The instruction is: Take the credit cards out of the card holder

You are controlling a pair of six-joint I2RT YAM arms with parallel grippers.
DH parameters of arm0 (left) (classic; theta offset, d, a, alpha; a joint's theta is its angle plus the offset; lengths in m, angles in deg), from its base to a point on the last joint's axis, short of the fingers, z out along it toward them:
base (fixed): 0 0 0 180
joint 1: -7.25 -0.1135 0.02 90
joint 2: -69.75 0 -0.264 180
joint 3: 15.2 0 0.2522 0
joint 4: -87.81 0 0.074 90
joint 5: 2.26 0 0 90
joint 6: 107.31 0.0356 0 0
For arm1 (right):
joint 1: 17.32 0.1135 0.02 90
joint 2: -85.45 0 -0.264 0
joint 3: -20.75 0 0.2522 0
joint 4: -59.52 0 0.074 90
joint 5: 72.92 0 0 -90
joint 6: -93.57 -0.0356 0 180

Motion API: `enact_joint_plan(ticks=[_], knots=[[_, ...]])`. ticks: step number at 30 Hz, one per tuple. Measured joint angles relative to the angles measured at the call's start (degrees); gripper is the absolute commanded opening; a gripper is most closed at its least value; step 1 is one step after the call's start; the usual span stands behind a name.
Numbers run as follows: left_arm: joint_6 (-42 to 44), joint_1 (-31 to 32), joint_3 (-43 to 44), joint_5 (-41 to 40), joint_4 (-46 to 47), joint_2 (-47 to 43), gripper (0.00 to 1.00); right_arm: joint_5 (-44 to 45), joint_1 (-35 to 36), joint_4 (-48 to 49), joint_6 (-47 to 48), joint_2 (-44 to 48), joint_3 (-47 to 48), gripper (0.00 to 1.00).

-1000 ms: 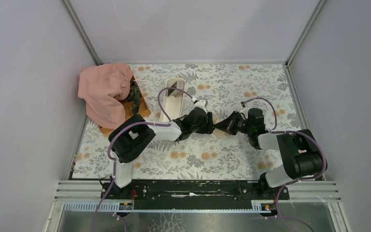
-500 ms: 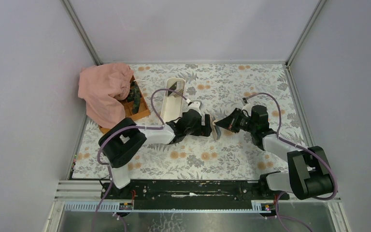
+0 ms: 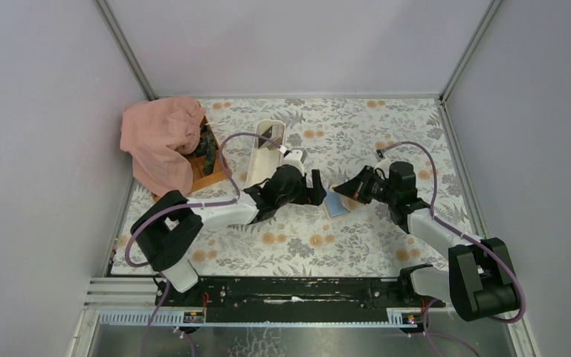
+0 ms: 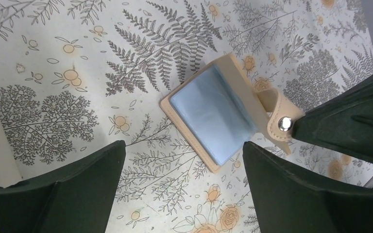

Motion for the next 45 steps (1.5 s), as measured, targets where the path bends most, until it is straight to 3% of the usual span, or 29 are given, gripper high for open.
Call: enact_joint_plan(ticks=[15,19,23,29,40,43,45], knots=[[0.1,2.8,8.2,0.1,-0.9,14.1,0.94,1.2,-0.2,0.4,-1.9,0.7,-1.1,0.0],[0.1,2.8,10.8,-0.1,-2.0,15.8,0.94,2.4,-0.8,0.3,-1.9,1.4,-1.3,0.26],[0.1,2.9,12.9,-0.5,-3.3,16.9,0.94,3.0,-0.9,-1.1,-1.1,2.7,-1.3,0.45],[0.6,3.2,15.9,-1.9,-6.8,17.6,0.94,7.2,-1.3,-5.3,0.7,5.1,-1.3,0.54],[2.2,5.0,22.0,-4.1,-10.3,21.6,0.94,25.0,-0.9,-21.0,7.1,20.2,0.0,0.49],[2.7,5.1,24.3,-4.3,-11.6,22.7,0.94,29.2,-0.8,-24.3,8.8,23.7,1.3,0.35],[3.0,5.1,26.2,-4.6,-12.5,23.4,0.94,30.5,-0.8,-25.5,9.9,24.9,2.2,0.18]])
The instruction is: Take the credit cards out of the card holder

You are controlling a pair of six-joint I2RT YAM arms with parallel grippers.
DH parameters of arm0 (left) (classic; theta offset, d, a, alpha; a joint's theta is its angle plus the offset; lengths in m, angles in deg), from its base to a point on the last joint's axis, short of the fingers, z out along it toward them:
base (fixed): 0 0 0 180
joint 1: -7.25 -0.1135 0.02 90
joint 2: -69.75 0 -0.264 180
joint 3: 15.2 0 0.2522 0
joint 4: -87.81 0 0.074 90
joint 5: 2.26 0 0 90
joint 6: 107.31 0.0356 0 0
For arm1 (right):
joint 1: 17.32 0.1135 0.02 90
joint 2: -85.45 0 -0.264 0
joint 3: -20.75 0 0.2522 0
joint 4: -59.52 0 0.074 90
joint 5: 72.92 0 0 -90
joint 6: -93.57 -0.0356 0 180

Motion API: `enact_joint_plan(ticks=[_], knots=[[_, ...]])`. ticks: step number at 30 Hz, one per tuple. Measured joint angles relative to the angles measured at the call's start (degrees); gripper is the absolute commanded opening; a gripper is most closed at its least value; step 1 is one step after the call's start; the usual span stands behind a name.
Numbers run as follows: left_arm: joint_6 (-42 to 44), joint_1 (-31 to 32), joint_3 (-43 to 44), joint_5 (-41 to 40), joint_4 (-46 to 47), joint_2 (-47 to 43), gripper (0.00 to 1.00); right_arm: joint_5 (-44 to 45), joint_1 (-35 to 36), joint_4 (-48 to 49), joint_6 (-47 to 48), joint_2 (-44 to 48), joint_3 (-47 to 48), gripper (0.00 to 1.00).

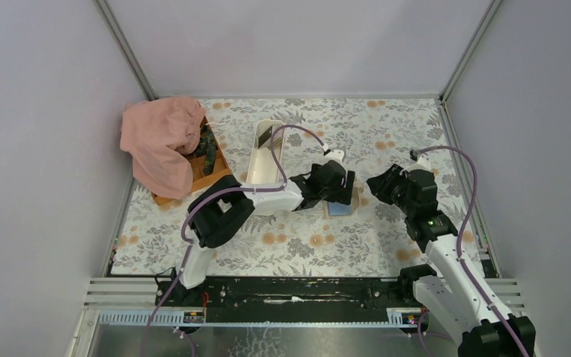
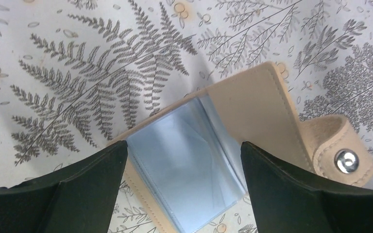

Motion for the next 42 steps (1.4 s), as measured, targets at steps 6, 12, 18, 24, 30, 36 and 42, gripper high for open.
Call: enact_joint_plan(ticks=[6,12,18,24,30,36,42], knots=[[1.1,0.0,3.7,-0.9,-1.7,1.7,0.94,-0.5,0.0,-1.8,2.5,-3.1,2.4,0.0],[1.9,0.0,4.5,-1.7,-3.2,2.5,0.94,-4.1,0.0,-1.2,2.8,-8.2,1.5,0.0],[2.3,0.0,4.6,-1.8,-4.3,3.3,0.94,-7.5,0.1,-0.2,2.7,-11.9,-1.5,0.0],[2.5,0.0,4.7,-1.8,-4.5,3.3,0.95,-7.4,0.1,0.3,2.8,-13.2,-2.1,0.0],[2.5,0.0,-1.2,-2.0,-1.7,-0.4,0.96,-7.0,0.1,0.8,2.6,-18.4,-2.1,0.0],[2.5,0.0,-7.9,-3.2,0.9,-7.2,0.97,-6.2,0.1,1.3,2.1,-22.1,-2.0,0.0],[1.4,0.0,-15.6,-3.7,6.3,-14.3,0.99,-4.5,0.1,0.6,3.0,-24.3,-0.2,0.27]])
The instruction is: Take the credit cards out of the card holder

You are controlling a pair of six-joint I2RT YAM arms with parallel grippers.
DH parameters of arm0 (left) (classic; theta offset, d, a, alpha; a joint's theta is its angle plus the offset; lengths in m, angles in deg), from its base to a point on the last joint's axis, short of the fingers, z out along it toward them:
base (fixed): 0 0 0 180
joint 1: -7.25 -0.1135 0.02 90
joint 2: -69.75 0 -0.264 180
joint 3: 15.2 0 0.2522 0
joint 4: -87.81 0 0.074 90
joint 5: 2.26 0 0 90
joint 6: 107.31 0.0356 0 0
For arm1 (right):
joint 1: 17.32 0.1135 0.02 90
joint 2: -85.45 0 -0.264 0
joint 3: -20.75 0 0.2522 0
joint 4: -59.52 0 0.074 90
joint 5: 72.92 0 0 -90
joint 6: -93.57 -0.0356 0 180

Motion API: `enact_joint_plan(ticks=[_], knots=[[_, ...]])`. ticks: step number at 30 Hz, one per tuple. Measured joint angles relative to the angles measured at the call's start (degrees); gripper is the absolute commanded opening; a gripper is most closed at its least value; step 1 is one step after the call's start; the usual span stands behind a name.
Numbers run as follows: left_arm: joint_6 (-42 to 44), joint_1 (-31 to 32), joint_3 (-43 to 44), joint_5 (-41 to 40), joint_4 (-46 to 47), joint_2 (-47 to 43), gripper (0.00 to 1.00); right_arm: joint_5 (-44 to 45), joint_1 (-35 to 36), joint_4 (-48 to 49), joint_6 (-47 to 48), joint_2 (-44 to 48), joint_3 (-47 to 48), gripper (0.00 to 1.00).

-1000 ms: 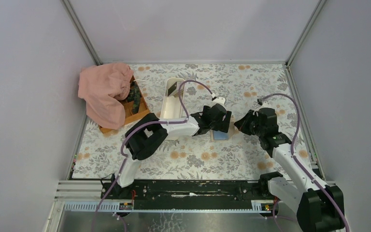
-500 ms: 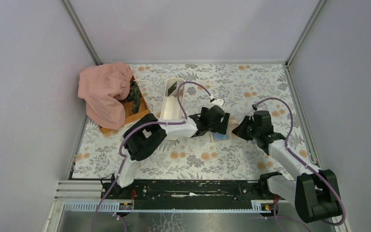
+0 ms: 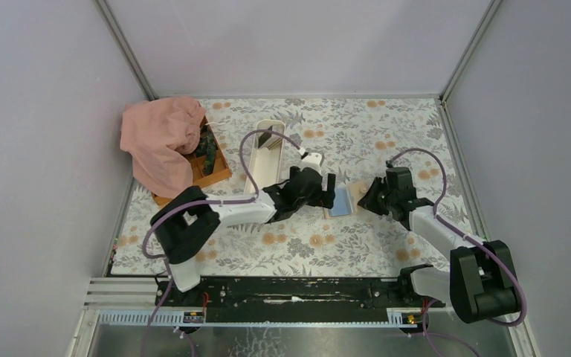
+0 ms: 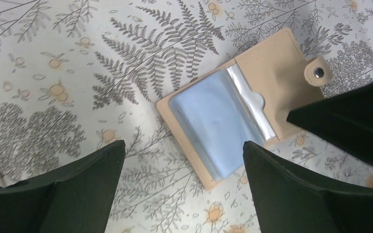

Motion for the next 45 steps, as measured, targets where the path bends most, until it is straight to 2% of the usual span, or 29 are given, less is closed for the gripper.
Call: enact_joint_plan(ticks=[8,10,15,18,21,27,33,37,45], knots=[[-0.7,-0.8,-10.1,-0.8,4.4,-8.9,0.99,3.1,2.7,-3.1,3.5,1.0,6.1,0.4],[-0.7,-1.0,-10.9,-1.2,4.9,-9.9,0.99,3.7,4.0,-3.7,4.5,0.0,8.2,0.43],[-0.4,-1.6,-11.8,-1.9,6.0,-11.5,1.0,7.6,10.7,-6.8,8.0,-5.9,15.2,0.57],[-0.4,-1.9,-11.8,-1.9,6.6,-11.6,1.0,9.7,13.5,-8.6,10.3,-9.6,19.2,0.61],[-0.4,-2.3,-11.8,-1.9,6.7,-11.6,1.0,11.6,14.0,-9.8,12.0,-12.5,21.7,0.63],[-0.3,-3.1,-12.3,-1.9,7.0,-11.6,1.0,14.3,14.8,-12.5,14.4,-15.2,22.1,0.81],[0.4,-3.6,-12.4,-1.9,7.1,-11.2,1.0,15.7,18.7,-14.1,16.5,-17.7,23.3,0.83],[0.8,-3.6,-12.4,-1.9,7.1,-11.0,1.0,15.9,20.3,-14.5,17.5,-19.5,24.3,0.76],[1.2,-3.6,-12.4,-2.3,7.0,-10.5,1.0,16.7,22.1,-15.1,18.5,-24.7,26.0,0.75]])
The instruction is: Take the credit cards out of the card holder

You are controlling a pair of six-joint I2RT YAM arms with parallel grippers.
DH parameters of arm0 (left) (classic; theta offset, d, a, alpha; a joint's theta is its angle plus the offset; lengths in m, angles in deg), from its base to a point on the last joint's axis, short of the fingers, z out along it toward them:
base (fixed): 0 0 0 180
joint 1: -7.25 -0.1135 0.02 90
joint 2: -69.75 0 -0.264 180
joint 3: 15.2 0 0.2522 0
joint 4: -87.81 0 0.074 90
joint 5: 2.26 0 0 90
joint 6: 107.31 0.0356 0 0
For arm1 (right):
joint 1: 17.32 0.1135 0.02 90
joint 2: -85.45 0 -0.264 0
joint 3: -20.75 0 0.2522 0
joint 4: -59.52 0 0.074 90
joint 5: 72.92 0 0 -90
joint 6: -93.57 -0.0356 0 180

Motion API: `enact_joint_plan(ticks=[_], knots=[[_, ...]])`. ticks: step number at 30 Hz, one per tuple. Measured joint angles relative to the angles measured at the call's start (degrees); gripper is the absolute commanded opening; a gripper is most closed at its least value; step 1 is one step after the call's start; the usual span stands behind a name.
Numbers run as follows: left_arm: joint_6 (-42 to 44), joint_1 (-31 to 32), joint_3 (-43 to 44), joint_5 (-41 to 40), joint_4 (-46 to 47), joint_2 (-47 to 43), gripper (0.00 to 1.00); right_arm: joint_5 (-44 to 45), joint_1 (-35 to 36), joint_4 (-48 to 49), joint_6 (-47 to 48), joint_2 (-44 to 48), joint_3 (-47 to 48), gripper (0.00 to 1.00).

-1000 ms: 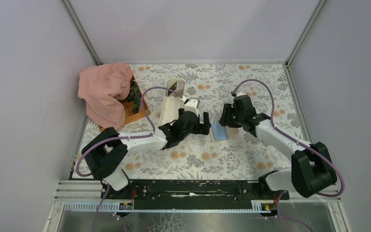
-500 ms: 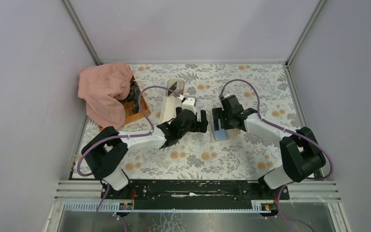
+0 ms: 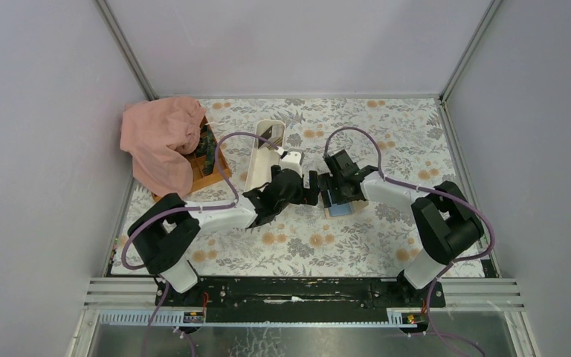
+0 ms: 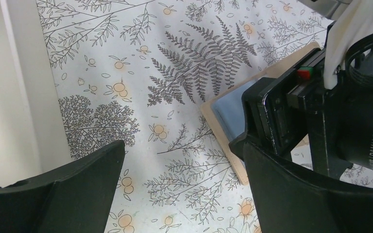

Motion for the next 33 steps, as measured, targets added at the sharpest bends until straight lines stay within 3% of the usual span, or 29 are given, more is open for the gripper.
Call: enact_joint_plan(ticks=[4,7,19,29,33], knots=[[0.0,0.0,0.0,0.0,0.0,0.6,1.0,0.8,0.0,-0.2,0.2,-0.8,0.0,0.57],[0.1,-0.1,0.0,0.0,0.0,0.9,1.0,1.4,0.1,-0.1,-0.1,-0.8,0.1,0.49],[0.1,-0.1,0.0,0.0,0.0,1.0,1.0,2.4,0.3,-0.1,-2.3,-0.3,0.5,0.39],[0.0,-0.1,0.0,0.8,0.0,1.0,1.0,1.0,-0.2,0.3,-4.4,3.3,-0.8,0.26],[0.1,-0.1,0.1,1.6,0.1,1.5,0.89,-0.4,-1.3,0.4,-5.3,5.1,-2.6,0.19]])
